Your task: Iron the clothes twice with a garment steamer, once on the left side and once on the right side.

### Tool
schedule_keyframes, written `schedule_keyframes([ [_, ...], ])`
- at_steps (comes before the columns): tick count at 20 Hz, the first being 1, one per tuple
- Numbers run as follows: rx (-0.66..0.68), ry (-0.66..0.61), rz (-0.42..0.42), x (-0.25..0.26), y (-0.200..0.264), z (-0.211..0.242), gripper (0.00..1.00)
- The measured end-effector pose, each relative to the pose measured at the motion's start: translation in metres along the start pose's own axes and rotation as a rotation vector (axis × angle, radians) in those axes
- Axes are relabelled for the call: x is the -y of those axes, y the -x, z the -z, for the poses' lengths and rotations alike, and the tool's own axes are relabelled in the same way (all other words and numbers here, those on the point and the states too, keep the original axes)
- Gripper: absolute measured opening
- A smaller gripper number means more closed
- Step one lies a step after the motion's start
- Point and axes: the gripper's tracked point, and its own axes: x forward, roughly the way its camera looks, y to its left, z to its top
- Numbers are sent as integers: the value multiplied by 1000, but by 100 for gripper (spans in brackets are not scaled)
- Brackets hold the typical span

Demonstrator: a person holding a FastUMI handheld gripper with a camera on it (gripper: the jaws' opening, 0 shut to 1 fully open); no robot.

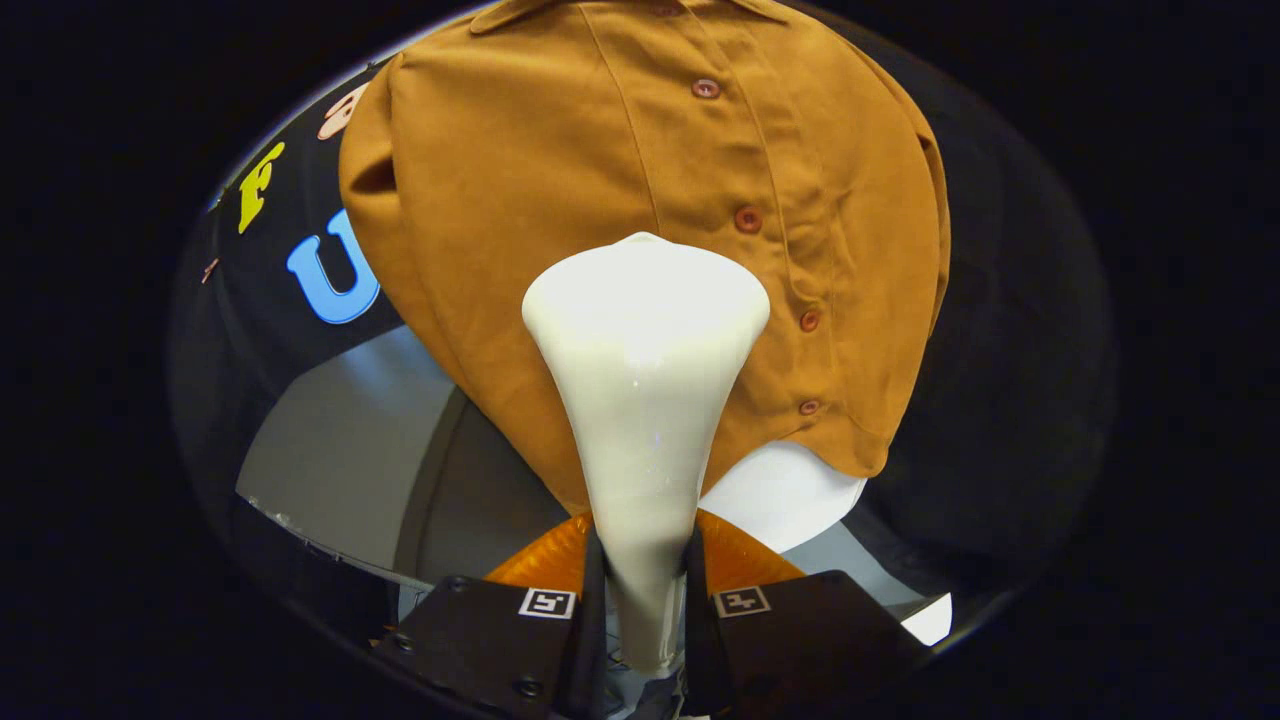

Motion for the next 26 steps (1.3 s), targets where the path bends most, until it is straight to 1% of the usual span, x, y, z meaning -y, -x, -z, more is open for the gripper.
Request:
schedule_keyframes([
  [8, 274, 4, 47, 28, 55, -122, 35],
  [11, 361, 3, 76, 40, 75, -158, 35],
  [13, 398, -5, 87, 52, 81, -176, 35],
  [17, 423, -10, 106, 72, 80, -195, 35],
  [20, 420, -18, 112, 85, 70, -205, 35],
  [26, 391, -24, 107, 98, 50, -203, 35],
])
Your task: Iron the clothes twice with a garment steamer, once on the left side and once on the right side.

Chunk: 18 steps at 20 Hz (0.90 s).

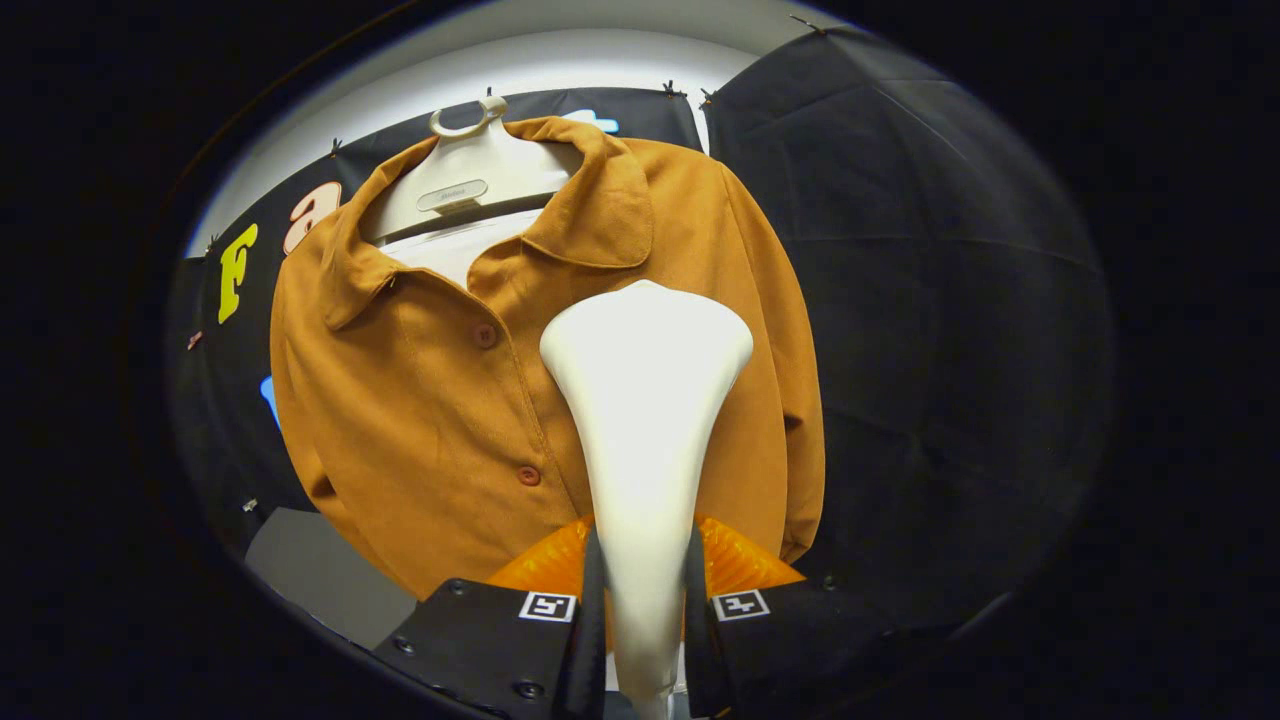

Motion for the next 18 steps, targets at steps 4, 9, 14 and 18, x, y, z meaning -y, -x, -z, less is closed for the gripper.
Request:
schedule_keyframes([
  [4, -30, 5, -9, 3, -8, 17, 35],
  [9, -126, 4, 5, 12, -14, 59, 35],
  [14, -213, -15, 23, 26, -17, 106, 35],
  [18, -285, -33, 28, 34, -19, 143, 35],
])
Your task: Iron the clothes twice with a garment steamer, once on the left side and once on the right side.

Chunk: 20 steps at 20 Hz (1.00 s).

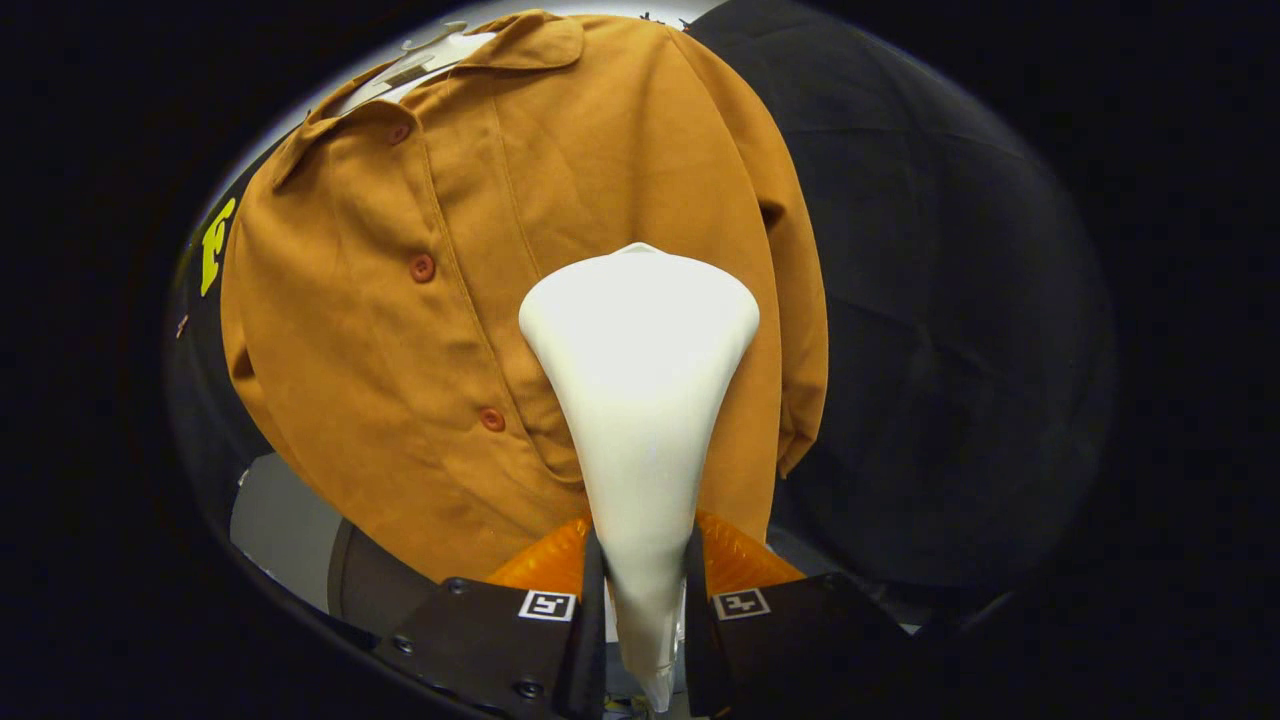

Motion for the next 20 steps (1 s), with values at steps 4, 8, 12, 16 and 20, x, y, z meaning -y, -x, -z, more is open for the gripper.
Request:
schedule_keyframes([
  [4, -61, -17, 13, 10, -8, 28, 35],
  [8, -116, -38, 35, 19, -14, 53, 35],
  [12, -157, -57, 69, 26, -10, 71, 35],
  [16, -127, -51, 123, 27, 11, 67, 35],
  [20, -52, -44, 173, 16, 50, 49, 35],
])
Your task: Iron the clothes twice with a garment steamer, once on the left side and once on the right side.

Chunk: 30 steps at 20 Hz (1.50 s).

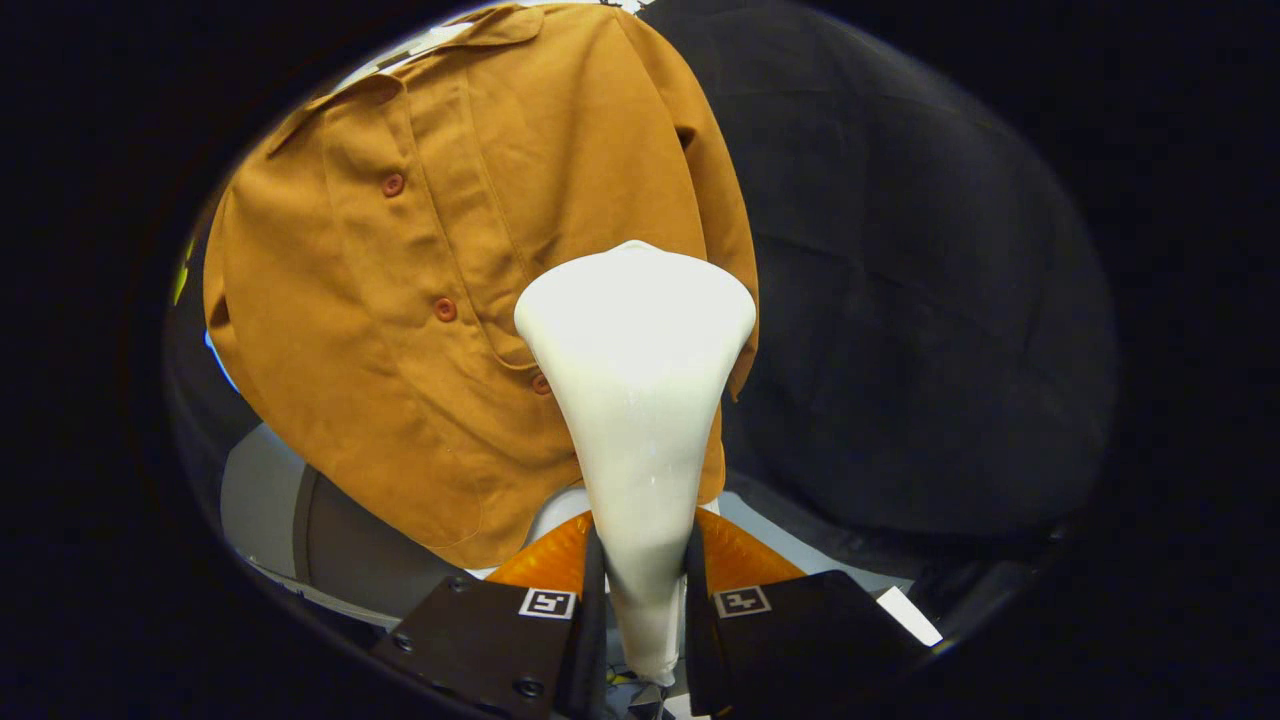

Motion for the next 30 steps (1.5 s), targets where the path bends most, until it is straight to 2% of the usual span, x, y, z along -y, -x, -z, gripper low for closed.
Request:
schedule_keyframes([
  [6, 166, 22, 17, -41, 83, -32, 35],
  [10, 264, 69, -17, -116, 139, -60, 35],
  [15, 363, 128, -96, -208, 202, -64, 35],
  [22, 429, 209, -259, -328, 264, -41, 35],
  [30, 425, 255, -397, -411, 312, 1, 35],
])
